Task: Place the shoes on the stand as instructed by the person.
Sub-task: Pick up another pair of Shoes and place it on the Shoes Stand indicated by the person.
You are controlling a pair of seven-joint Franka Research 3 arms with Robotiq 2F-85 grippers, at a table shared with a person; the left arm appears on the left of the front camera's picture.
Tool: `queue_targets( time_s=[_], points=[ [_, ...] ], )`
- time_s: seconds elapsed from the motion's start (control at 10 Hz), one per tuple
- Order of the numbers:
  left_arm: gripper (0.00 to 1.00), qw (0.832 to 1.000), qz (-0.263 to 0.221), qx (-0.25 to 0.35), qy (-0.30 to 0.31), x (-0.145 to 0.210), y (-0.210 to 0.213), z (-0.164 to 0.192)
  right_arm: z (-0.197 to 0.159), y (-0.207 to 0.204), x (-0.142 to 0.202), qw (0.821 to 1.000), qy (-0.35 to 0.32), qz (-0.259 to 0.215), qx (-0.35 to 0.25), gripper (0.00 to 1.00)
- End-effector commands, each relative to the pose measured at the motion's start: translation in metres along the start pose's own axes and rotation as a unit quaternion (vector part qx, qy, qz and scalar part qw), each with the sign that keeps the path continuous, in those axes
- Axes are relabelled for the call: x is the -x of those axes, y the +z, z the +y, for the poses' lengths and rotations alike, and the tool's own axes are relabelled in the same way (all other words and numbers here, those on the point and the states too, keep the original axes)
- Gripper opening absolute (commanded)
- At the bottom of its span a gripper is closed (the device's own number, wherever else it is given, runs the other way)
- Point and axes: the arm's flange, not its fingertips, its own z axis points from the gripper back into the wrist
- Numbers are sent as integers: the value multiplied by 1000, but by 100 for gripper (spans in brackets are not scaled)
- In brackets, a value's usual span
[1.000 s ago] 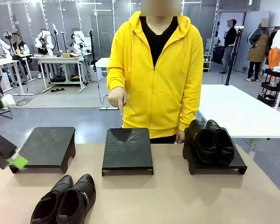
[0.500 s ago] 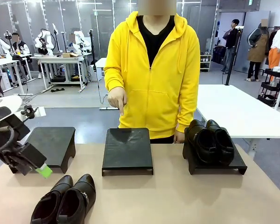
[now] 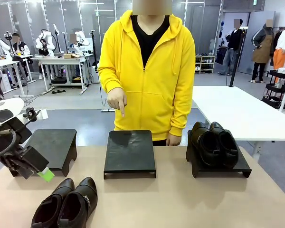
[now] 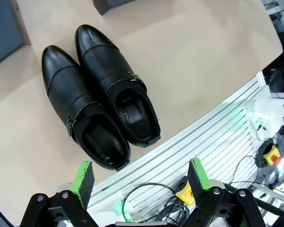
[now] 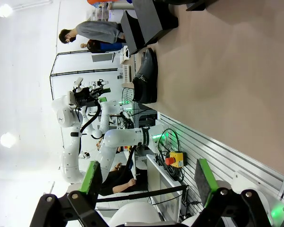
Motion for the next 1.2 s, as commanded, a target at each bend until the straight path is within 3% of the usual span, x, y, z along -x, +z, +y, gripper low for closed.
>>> queue_targets(
  time_s=[0.0, 0.1, 0.2, 0.4, 0.7, 1.1],
  points=[
    [100, 1000, 0, 0, 0, 0, 1, 1, 0, -2, 4, 1000, 3, -2, 8, 100],
    [100, 1000, 0, 0, 0, 0, 0, 0, 0, -2, 4, 1000, 3, -2, 8, 100],
    [100, 999, 38, -5, 4, -6, -13, -1, 0, -2, 4, 1000, 3, -2, 8, 100],
    [100, 995, 77, -23, 59, -25, -35, -6, 0, -2, 4, 1000, 3, -2, 8, 100],
    [100, 987, 103, -54, 114, -39, -69, 2, 0, -2, 4, 1000, 3, -2, 8, 100],
    [100, 969, 106, -88, 205, -27, -107, 4, 0, -2, 4, 1000, 3, -2, 8, 100]
  ],
)
